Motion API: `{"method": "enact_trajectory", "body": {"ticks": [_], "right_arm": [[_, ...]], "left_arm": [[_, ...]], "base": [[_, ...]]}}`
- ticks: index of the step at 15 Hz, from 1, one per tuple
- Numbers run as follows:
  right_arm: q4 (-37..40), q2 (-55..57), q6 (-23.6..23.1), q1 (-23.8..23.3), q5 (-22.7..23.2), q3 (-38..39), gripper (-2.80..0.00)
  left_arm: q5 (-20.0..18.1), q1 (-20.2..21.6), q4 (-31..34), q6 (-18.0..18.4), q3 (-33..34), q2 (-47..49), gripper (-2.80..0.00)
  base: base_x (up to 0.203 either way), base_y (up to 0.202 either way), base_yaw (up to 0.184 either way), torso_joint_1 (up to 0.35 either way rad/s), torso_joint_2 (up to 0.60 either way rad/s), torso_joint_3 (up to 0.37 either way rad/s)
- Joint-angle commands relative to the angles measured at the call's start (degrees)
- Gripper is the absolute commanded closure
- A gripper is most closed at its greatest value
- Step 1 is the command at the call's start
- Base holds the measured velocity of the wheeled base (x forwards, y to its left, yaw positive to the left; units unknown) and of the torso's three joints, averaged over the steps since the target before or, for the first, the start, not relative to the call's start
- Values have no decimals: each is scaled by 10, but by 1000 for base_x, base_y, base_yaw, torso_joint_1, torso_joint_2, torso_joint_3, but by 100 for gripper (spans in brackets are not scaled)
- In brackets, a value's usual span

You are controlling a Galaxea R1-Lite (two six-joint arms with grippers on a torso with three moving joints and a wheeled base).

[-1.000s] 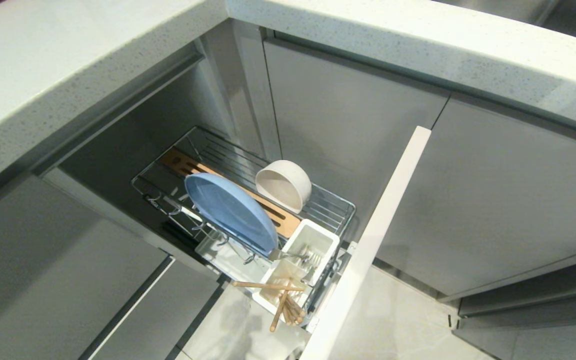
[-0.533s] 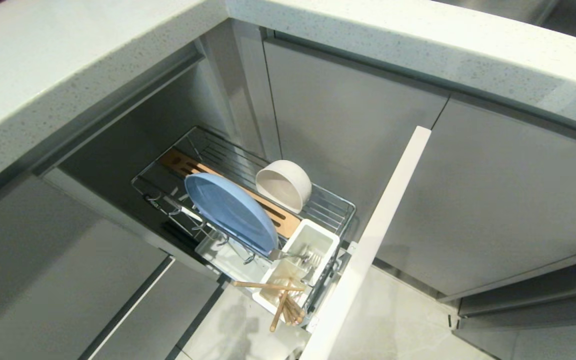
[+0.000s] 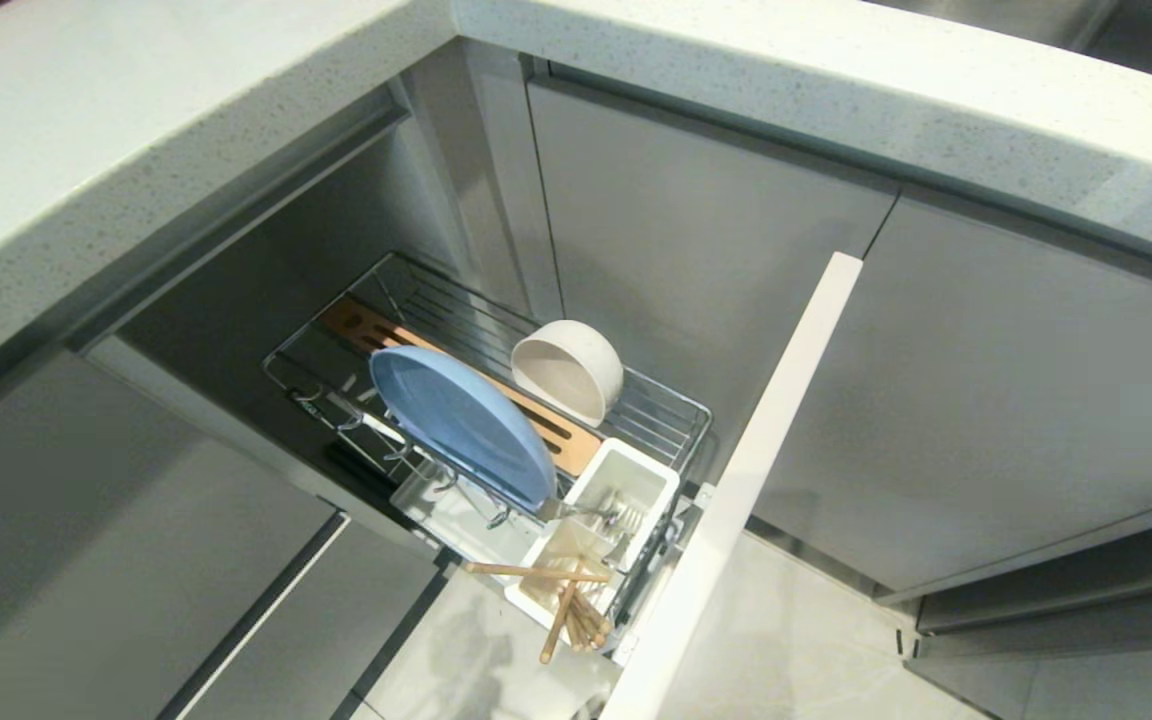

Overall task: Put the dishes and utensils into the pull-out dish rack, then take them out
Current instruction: Take the plate out of the cupboard

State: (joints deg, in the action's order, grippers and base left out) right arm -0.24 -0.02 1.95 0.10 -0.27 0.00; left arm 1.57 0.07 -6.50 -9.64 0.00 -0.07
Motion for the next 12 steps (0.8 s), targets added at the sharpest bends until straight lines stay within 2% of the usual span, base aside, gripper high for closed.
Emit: {"method": "enact_trajectory", "body": {"ticks": [1, 6, 9, 12], "right_arm": [[0, -2, 0, 0, 0, 0, 0], [0, -2, 1, 1, -1, 1, 0], [0, -2, 1, 0, 0, 1, 0], [0, -2, 0, 1, 0, 1, 0]], "left_arm": [[0, 0, -1, 31, 14, 1, 0], [-4, 0, 33, 69, 12, 1, 0], [-5, 0, 24, 52, 14, 1, 0], [-5, 0, 24, 52, 14, 1, 0]], "base": [[0, 0, 0, 0, 0, 0], [0, 0, 0, 0, 0, 0], [0, 0, 0, 0, 0, 0], [0, 0, 0, 0, 0, 0]]}}
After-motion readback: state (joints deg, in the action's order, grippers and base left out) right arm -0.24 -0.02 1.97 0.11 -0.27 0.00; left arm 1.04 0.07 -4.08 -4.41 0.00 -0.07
